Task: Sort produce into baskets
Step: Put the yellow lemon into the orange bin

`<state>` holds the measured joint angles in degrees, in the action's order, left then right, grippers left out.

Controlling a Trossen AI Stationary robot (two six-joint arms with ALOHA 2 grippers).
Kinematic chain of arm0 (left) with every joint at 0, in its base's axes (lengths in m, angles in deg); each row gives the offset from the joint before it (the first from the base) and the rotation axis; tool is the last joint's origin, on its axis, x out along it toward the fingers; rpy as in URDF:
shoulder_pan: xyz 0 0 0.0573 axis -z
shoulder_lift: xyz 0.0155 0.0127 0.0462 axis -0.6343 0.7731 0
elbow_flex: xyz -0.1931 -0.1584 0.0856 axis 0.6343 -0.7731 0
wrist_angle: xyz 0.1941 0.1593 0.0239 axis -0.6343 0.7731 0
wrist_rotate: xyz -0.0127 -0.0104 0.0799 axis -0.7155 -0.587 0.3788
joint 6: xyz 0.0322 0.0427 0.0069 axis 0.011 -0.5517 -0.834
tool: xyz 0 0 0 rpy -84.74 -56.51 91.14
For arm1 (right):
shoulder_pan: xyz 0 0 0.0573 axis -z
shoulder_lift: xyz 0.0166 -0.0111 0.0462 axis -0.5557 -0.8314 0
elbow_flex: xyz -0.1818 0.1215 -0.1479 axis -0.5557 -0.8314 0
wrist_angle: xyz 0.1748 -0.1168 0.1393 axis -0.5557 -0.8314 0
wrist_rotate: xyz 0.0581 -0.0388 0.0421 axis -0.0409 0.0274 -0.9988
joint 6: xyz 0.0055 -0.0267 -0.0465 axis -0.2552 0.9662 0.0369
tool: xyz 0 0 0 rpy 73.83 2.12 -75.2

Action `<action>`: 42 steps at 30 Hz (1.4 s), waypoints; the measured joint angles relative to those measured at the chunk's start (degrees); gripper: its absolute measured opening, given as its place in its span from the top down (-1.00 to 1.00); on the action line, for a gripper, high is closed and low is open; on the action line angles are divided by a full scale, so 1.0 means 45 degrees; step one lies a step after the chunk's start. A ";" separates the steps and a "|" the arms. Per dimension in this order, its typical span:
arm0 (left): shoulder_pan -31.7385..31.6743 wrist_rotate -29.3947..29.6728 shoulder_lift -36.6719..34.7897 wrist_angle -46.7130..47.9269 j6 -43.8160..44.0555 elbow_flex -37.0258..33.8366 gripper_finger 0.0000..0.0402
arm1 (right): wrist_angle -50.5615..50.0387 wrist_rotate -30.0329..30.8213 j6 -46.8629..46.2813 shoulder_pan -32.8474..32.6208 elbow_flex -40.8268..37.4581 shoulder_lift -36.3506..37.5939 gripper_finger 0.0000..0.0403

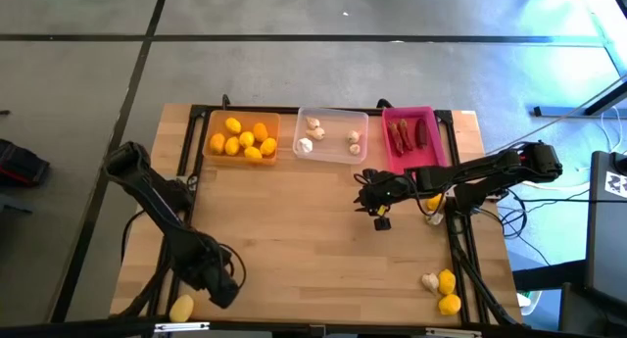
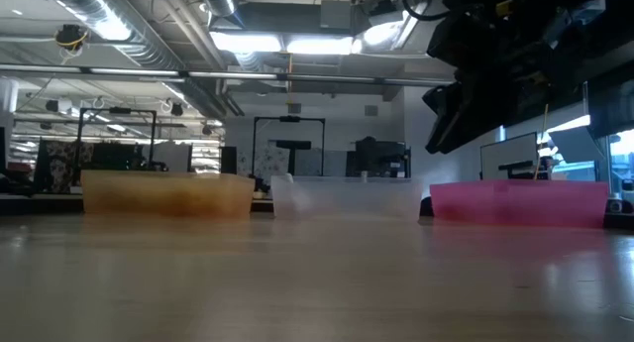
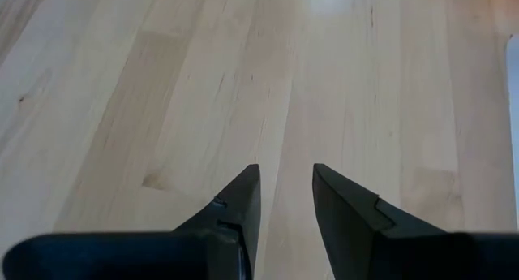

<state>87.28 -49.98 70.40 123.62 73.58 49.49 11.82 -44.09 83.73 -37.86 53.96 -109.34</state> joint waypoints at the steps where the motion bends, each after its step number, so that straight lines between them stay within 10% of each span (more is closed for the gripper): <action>1: 0.0000 -0.0014 0.0000 -0.0009 0.0100 0.0183 -0.63 | 0.0018 0.0001 0.0036 0.0000 0.0000 0.0000 0.45; 19: 0.1140 -0.0173 0.0257 0.1694 0.0163 0.0716 -0.63 | 0.0042 0.0021 0.0286 0.0000 0.0000 0.0000 0.45; 25: 0.1187 0.1602 0.0257 0.2082 -0.0494 0.0708 -0.63 | 0.0046 0.0021 0.0288 0.0000 0.0000 0.0000 0.45; 32: -0.0258 0.3623 0.0390 0.1741 -0.2724 0.0722 -0.63 | 0.0046 0.0021 0.0293 0.0000 0.0004 0.0000 0.45; 42: -0.2294 0.3201 0.2361 0.1234 -0.6823 0.2522 -0.63 | 0.0046 0.0026 0.0295 0.0000 0.0000 0.0000 0.45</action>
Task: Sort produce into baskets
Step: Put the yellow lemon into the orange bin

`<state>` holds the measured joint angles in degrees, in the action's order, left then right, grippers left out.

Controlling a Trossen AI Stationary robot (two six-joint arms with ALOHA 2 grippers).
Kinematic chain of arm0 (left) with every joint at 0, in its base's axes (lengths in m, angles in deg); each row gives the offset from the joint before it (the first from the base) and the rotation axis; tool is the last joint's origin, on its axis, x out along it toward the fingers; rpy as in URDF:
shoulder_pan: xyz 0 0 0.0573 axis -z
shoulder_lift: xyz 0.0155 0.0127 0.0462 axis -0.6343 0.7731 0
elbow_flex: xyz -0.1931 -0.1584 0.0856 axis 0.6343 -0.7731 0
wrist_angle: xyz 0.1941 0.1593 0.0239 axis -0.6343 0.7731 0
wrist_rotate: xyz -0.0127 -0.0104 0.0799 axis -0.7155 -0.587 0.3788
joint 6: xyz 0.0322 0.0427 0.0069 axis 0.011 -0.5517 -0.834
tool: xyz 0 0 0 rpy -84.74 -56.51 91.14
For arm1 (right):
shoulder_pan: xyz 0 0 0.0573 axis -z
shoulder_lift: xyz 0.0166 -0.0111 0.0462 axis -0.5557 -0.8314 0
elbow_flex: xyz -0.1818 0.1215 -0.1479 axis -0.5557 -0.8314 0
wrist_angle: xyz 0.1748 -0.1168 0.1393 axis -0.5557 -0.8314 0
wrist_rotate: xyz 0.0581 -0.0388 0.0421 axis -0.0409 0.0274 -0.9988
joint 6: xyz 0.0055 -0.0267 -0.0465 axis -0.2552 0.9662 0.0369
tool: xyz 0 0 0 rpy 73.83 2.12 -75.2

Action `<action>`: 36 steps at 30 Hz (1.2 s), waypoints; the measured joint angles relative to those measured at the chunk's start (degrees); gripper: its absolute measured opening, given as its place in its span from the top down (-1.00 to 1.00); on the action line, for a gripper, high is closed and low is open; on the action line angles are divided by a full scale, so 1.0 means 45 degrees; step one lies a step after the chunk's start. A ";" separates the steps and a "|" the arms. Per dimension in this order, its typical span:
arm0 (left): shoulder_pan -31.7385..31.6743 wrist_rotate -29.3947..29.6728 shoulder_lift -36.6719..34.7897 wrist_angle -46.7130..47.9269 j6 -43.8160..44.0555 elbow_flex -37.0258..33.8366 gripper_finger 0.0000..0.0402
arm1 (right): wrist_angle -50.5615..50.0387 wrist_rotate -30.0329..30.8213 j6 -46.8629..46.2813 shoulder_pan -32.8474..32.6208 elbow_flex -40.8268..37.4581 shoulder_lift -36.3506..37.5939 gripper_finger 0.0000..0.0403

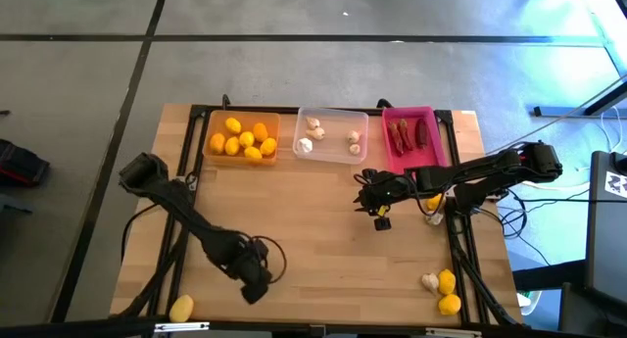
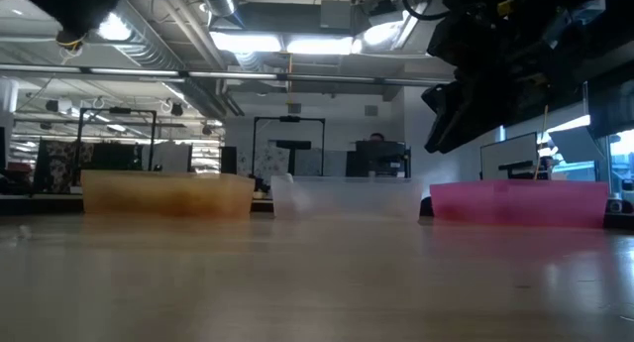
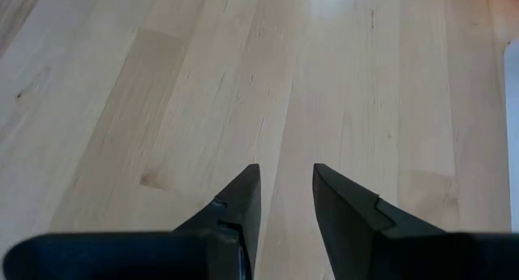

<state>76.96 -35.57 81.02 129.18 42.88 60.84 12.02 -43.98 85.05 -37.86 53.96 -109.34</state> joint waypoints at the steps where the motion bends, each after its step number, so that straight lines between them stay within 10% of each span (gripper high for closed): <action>1: 0.0086 -0.0264 0.0216 0.0382 -0.0026 0.0412 -0.63 | -0.0009 0.0000 -0.0002 0.0000 0.0000 0.0000 0.45; 16: 0.2689 -0.5080 0.0835 0.2699 0.5693 0.0903 -0.63 | -0.0023 -0.0004 -0.0002 0.0000 0.0000 0.0000 0.45; 36: 0.3583 -0.5513 0.1505 0.2344 0.8479 0.0877 -0.63 | -0.0011 0.0000 0.0027 0.0000 0.0000 0.0000 0.45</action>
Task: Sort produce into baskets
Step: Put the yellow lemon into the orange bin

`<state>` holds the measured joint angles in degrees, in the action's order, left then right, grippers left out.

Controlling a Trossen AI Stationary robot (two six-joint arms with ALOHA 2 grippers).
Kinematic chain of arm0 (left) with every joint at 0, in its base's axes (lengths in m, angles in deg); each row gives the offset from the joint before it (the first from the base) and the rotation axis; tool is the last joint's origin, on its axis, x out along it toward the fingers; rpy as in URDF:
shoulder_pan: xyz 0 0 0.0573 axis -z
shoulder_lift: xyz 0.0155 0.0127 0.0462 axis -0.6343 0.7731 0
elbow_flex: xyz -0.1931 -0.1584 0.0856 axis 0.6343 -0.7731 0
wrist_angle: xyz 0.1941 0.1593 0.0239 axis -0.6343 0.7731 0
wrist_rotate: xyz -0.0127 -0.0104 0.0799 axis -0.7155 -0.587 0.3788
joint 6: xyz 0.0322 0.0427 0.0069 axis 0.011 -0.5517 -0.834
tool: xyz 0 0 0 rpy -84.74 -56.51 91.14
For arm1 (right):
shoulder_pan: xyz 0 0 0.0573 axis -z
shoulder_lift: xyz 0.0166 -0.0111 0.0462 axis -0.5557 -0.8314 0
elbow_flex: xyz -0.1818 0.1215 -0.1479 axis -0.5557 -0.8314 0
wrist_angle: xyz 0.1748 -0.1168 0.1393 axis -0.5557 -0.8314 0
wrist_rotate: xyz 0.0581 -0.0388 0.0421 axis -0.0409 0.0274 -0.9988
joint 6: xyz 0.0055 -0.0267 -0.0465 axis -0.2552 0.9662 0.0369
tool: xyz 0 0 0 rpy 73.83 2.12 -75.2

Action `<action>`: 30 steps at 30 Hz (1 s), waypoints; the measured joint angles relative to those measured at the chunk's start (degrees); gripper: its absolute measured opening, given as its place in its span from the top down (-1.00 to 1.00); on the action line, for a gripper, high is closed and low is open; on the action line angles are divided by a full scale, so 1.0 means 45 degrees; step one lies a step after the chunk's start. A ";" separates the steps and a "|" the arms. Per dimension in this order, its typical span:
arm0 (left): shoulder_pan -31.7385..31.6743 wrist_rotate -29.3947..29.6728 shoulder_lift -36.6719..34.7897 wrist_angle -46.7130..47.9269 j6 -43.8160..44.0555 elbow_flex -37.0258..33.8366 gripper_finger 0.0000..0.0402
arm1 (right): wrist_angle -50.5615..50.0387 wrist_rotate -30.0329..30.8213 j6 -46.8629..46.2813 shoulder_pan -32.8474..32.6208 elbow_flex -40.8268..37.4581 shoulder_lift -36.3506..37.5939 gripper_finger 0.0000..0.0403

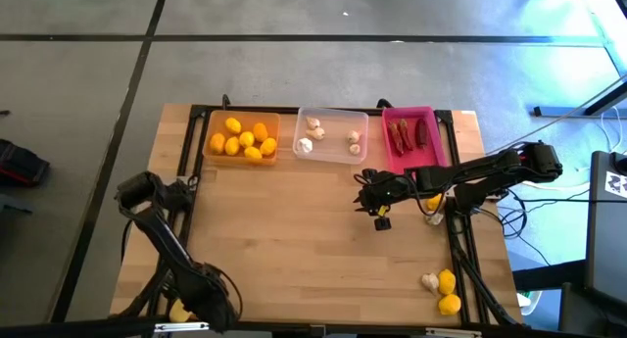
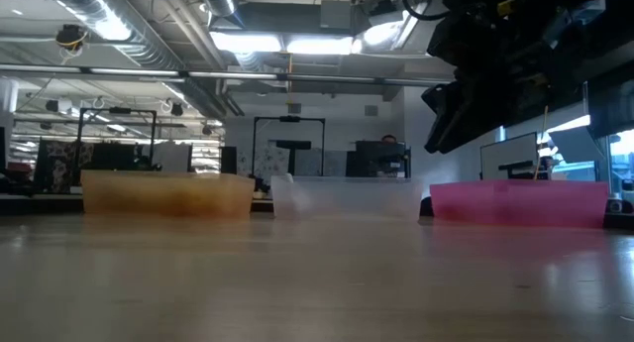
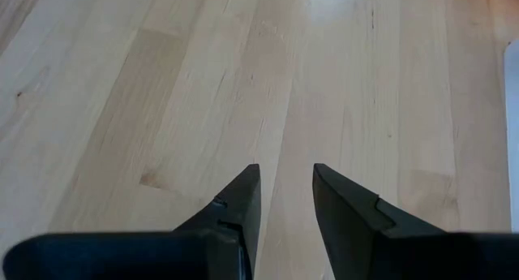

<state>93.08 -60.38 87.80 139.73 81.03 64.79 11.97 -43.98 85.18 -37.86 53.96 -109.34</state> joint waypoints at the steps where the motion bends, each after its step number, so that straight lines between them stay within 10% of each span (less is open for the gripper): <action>1: 0.0000 -0.0012 0.0136 -0.0085 -0.0128 0.0000 -0.63 | 0.0006 0.0000 0.0000 0.0000 0.0000 0.0000 0.45; 30: 0.0666 -0.0601 0.2454 -0.0125 0.0029 -0.0022 -0.63 | -0.0082 0.0000 -0.0024 0.0000 0.0000 0.0000 0.45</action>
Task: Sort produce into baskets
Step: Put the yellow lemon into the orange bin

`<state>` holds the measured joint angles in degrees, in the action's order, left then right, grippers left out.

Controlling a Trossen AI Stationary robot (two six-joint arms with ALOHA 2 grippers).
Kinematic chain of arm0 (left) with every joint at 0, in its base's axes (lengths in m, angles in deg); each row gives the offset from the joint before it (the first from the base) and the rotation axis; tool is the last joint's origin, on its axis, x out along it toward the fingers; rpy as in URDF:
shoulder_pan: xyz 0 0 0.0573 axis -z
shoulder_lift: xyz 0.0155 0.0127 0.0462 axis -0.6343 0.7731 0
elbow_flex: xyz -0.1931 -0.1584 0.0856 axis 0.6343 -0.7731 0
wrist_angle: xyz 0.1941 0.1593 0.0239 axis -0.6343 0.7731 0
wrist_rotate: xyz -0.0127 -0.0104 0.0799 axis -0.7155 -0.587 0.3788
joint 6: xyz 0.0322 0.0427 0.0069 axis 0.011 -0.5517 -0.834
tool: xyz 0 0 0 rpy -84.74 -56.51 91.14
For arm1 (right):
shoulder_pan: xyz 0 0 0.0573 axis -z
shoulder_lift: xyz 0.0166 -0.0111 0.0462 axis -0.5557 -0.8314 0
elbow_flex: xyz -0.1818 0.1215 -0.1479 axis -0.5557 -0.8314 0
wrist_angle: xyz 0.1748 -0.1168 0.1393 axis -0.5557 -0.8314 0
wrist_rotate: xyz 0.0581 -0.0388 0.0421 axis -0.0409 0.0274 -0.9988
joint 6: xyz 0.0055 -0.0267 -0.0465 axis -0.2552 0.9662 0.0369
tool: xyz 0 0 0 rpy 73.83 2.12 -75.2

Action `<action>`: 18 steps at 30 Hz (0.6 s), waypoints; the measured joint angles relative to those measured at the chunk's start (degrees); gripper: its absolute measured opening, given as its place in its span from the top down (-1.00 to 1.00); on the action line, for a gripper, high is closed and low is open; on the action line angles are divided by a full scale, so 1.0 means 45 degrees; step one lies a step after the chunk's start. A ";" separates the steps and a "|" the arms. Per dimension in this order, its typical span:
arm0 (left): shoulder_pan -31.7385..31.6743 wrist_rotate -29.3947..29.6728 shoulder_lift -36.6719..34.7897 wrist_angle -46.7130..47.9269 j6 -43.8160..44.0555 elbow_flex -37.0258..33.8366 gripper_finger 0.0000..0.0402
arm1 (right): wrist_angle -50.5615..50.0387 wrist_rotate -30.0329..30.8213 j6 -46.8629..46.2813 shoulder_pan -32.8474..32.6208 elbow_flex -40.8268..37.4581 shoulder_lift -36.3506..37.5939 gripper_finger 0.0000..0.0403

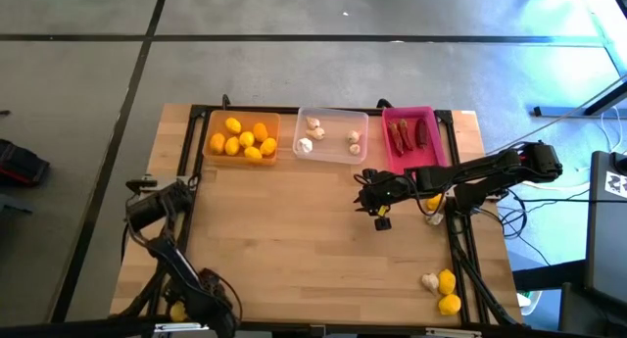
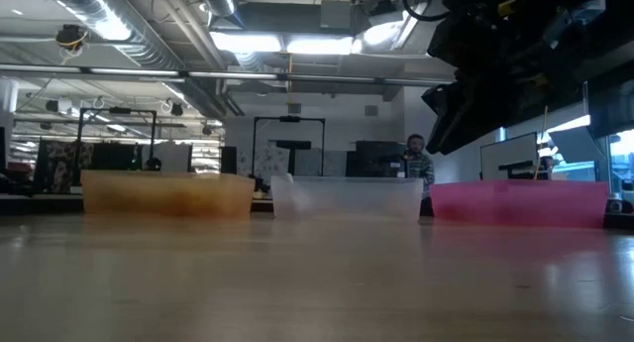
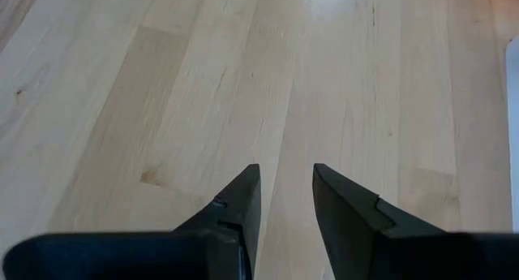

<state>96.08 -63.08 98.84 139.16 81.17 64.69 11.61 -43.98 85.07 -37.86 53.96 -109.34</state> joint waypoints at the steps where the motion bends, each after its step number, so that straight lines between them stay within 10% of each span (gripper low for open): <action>1: 0.0048 0.0054 0.0009 -0.0102 0.0102 -0.0057 -0.63 | -0.0004 0.0000 0.0000 0.0000 0.0000 0.0000 0.45; 18: -0.0455 0.0956 -0.0064 -0.0414 -0.1304 -0.0103 -0.13 | -0.0174 0.0000 -0.0269 0.0000 0.0000 0.0000 0.45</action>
<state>94.03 -58.78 98.55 137.30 75.30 64.23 10.82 -43.98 83.85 -37.86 53.96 -109.34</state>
